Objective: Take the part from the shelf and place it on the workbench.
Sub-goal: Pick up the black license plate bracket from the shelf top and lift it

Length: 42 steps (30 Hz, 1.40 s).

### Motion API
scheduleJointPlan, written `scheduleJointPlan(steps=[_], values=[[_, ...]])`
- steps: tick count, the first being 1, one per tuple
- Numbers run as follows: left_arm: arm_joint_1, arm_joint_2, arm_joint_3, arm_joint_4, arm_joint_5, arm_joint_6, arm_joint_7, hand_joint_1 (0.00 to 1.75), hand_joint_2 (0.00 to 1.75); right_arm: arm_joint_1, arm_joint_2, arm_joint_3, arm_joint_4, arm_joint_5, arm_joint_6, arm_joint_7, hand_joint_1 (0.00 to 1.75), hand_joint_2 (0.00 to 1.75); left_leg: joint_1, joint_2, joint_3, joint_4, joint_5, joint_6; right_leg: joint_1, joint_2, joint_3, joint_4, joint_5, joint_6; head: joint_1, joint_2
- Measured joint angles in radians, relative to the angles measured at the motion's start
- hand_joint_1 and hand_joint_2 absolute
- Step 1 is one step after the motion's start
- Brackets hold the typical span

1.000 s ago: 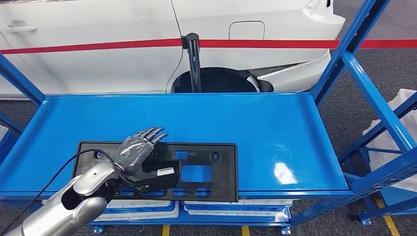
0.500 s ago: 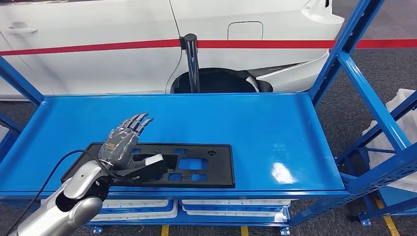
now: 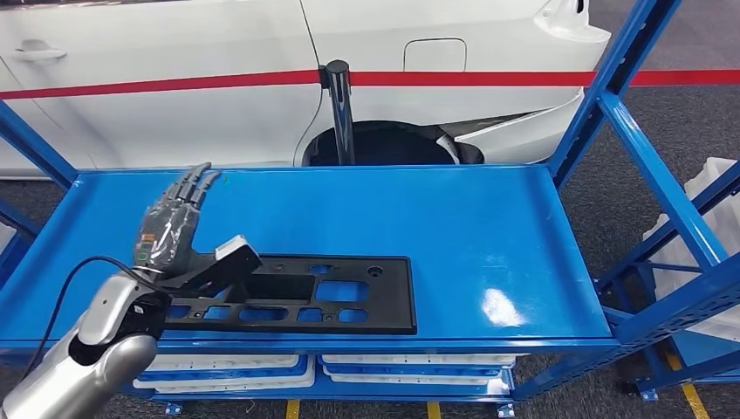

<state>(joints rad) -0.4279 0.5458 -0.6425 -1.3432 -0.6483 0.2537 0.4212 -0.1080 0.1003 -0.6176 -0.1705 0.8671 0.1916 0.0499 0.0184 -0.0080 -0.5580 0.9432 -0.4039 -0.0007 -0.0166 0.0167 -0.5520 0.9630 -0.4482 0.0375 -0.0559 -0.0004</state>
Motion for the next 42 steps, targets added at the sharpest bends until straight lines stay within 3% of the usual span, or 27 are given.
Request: scheduleJointPlan(steps=[7,12,17,22,28,34,42], values=[[0.000,0.002,0.032,-0.125,0.015,-0.054,0.014,0.00,1.75,0.000,0.000,0.000,0.000,-0.002,0.000,0.000,0.00,0.00,0.000,0.000,0.001,0.000,0.000,0.000,0.000,0.000,0.001,0.000,0.000,0.000,0.000,0.000],[-0.009,-0.008,0.015,-0.236,0.119,-0.205,0.011,0.00,1.75,0.000,0.000,0.000,0.000,-0.013,0.000,-0.004,0.00,0.00,0.000,0.000,0.002,0.000,0.000,0.000,0.000,0.000,0.001,-0.001,0.000,0.000,0.000,0.000],[-0.043,-0.028,-0.056,-0.344,0.251,-0.399,0.024,0.00,1.75,-0.001,0.000,0.000,0.000,-0.028,0.000,-0.013,0.00,0.00,0.000,0.000,0.002,0.000,0.000,0.000,0.000,0.000,0.001,-0.001,0.000,0.000,0.000,0.000],[-0.089,-0.045,-0.176,-0.438,0.301,-0.532,0.027,0.00,1.75,-0.001,-0.003,-0.002,0.000,-0.046,0.000,-0.010,0.00,0.00,0.000,0.000,0.002,0.000,0.000,0.000,0.000,0.000,0.002,-0.001,0.000,0.000,0.000,0.000],[-0.131,-0.065,-0.309,-0.520,0.313,-0.589,0.035,0.00,1.75,-0.001,-0.008,-0.005,0.000,-0.059,0.000,0.002,0.00,0.00,0.000,0.000,0.002,0.000,0.000,0.000,0.000,0.000,0.002,-0.001,0.000,0.000,0.000,0.000],[-0.153,-0.068,-0.366,-0.531,0.276,-0.608,0.056,0.00,1.75,-0.001,-0.012,-0.008,0.000,-0.064,0.000,0.004,0.00,0.00,0.000,0.000,0.003,0.000,0.000,0.000,0.000,0.000,0.002,-0.001,0.000,0.000,0.000,0.000],[-0.127,-0.066,-0.431,-0.518,0.051,-0.682,0.079,0.00,1.75,-0.001,-0.012,-0.010,0.000,-0.066,0.000,0.006,0.00,0.00,0.000,0.000,0.002,0.000,0.000,0.000,0.000,0.000,0.003,-0.001,0.000,0.000,0.000,0.000]])
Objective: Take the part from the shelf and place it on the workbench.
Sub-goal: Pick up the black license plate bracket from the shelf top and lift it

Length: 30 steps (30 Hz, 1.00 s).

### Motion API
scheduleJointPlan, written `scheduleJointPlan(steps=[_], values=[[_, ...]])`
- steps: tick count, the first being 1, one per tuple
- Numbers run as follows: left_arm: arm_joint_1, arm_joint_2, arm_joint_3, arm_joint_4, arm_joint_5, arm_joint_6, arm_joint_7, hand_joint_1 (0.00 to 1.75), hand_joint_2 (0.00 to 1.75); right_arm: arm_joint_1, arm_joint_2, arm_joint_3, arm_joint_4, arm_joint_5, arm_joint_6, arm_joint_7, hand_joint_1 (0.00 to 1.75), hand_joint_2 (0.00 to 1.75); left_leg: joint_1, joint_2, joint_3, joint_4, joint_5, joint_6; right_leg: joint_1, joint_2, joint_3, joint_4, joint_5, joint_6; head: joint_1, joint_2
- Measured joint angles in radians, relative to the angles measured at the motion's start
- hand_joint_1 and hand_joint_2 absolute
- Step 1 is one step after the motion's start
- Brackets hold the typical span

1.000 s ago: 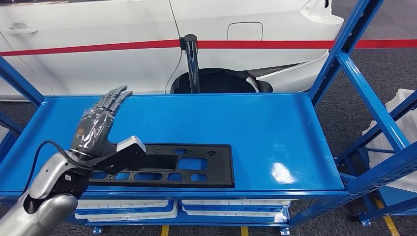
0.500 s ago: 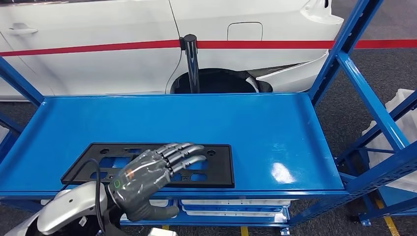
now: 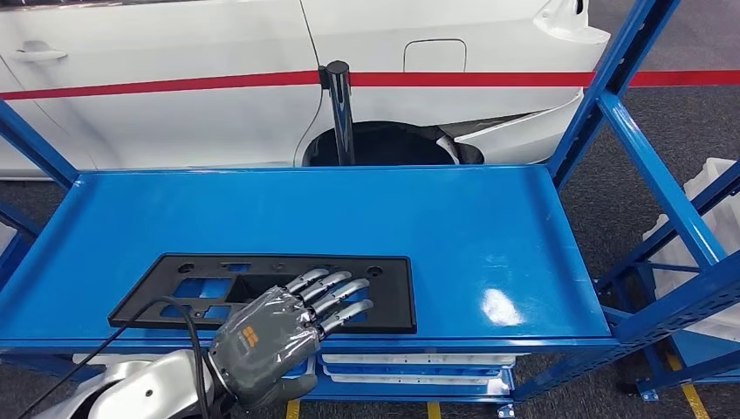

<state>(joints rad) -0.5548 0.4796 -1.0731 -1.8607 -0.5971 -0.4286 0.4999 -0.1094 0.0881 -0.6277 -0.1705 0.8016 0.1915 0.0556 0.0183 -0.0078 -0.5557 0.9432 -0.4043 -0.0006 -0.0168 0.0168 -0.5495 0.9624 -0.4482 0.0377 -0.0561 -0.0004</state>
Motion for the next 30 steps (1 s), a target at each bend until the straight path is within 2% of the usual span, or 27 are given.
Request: scheduleJointPlan(steps=[8,18,30], values=[[0.052,0.017,-0.017,0.021,-0.076,-0.047,0.021,0.00,1.75,0.001,-0.001,0.000,0.000,0.002,0.000,0.004,0.00,0.00,0.000,0.000,0.000,0.000,0.000,0.000,0.000,0.000,0.000,0.000,0.000,0.000,0.000,0.000],[0.102,0.045,-0.012,0.049,-0.087,-0.035,0.030,0.00,1.75,0.001,-0.003,0.000,0.000,0.012,0.000,0.005,0.00,0.00,0.000,0.000,0.000,0.000,0.000,0.000,0.000,0.000,0.000,0.000,0.000,0.000,0.000,0.000],[0.130,0.075,0.015,0.060,-0.221,-0.031,0.055,0.00,1.75,0.002,-0.003,0.000,0.000,0.021,0.000,0.006,0.00,0.00,0.000,0.000,0.000,0.000,0.000,0.000,0.000,0.000,0.000,0.000,0.000,0.000,0.000,0.000]])
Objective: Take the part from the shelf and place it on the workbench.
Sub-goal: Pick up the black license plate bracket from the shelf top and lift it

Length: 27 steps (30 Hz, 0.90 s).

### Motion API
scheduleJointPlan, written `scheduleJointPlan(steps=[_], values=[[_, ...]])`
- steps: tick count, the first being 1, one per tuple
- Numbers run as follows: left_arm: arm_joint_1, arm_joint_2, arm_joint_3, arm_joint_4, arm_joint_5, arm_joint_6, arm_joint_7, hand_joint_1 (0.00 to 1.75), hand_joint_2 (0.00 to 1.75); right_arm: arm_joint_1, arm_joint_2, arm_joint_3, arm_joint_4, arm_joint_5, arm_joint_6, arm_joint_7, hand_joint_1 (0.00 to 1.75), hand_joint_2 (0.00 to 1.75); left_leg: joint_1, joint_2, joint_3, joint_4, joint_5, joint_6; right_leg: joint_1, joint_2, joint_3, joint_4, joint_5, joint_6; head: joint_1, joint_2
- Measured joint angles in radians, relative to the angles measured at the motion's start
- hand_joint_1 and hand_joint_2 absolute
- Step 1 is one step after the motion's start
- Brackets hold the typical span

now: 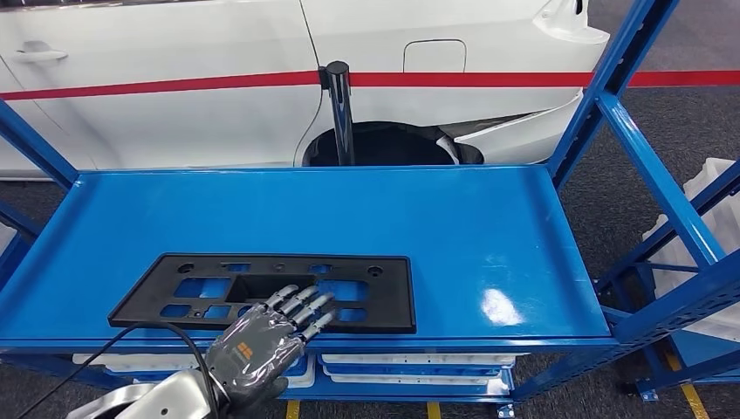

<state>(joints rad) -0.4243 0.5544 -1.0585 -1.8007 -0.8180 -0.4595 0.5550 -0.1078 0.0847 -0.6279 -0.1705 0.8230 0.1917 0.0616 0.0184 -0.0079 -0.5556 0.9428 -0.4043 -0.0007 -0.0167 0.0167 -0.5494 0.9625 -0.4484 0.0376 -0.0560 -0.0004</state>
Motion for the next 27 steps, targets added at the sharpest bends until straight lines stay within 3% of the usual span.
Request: scheduleJointPlan(steps=[22,27], values=[[0.110,0.078,0.167,0.019,0.029,0.040,0.021,0.00,1.75,0.000,-0.001,0.000,0.000,0.015,0.000,-0.001,0.00,0.00,0.000,0.000,0.000,0.000,0.000,0.000,0.000,0.000,0.000,0.000,0.000,0.000,0.000,0.000],[0.160,0.082,0.192,0.071,0.078,0.119,0.021,0.00,1.75,0.000,-0.001,0.000,0.000,0.024,0.000,-0.001,0.00,0.00,0.000,0.000,0.000,0.000,0.000,0.000,0.000,0.000,0.000,0.000,0.000,0.000,0.000,0.000]])
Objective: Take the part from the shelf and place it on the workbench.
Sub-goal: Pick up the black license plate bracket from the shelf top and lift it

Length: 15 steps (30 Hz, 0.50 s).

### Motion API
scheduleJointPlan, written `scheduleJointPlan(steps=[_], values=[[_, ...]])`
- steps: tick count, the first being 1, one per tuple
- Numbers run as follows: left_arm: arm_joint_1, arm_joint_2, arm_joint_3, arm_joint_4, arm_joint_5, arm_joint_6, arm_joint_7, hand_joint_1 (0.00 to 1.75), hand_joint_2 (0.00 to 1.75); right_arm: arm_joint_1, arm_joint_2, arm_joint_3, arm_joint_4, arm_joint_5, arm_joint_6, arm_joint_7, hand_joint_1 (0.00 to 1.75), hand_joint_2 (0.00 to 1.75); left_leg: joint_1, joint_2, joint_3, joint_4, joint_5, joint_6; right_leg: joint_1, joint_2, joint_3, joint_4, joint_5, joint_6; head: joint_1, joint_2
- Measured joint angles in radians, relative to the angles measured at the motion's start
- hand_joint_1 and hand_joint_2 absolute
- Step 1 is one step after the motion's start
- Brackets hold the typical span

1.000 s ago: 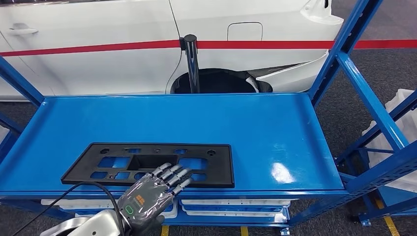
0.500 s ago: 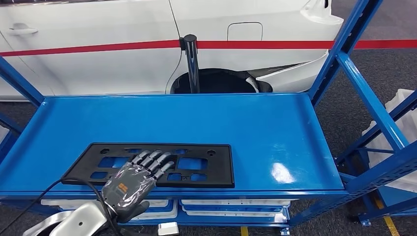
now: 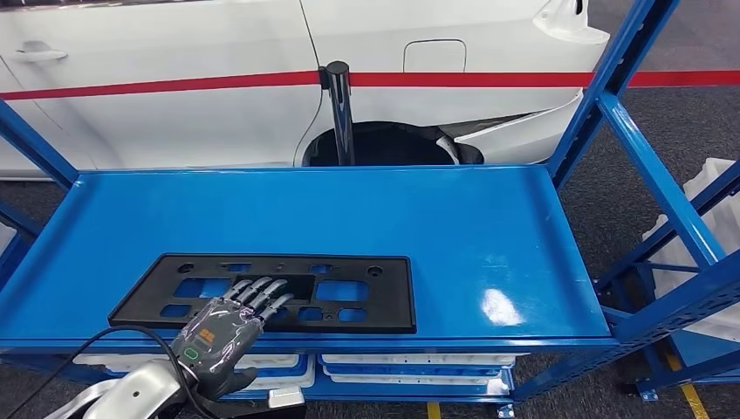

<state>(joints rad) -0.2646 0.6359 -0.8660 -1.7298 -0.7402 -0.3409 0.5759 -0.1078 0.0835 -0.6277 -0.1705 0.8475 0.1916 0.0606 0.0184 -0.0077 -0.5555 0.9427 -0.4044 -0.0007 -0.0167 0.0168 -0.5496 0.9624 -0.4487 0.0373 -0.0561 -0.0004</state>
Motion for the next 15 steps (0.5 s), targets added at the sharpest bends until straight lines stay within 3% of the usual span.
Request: scheduleJointPlan(steps=[15], values=[[0.100,0.009,0.104,0.211,-0.066,0.371,-0.055,0.00,1.75,0.000,0.000,0.000,0.000,0.014,0.000,-0.005,0.00,0.00,0.000,0.000,0.000,0.000,0.000,0.000,0.000,0.000,0.000,0.000,0.000,0.000,0.000,0.000]])
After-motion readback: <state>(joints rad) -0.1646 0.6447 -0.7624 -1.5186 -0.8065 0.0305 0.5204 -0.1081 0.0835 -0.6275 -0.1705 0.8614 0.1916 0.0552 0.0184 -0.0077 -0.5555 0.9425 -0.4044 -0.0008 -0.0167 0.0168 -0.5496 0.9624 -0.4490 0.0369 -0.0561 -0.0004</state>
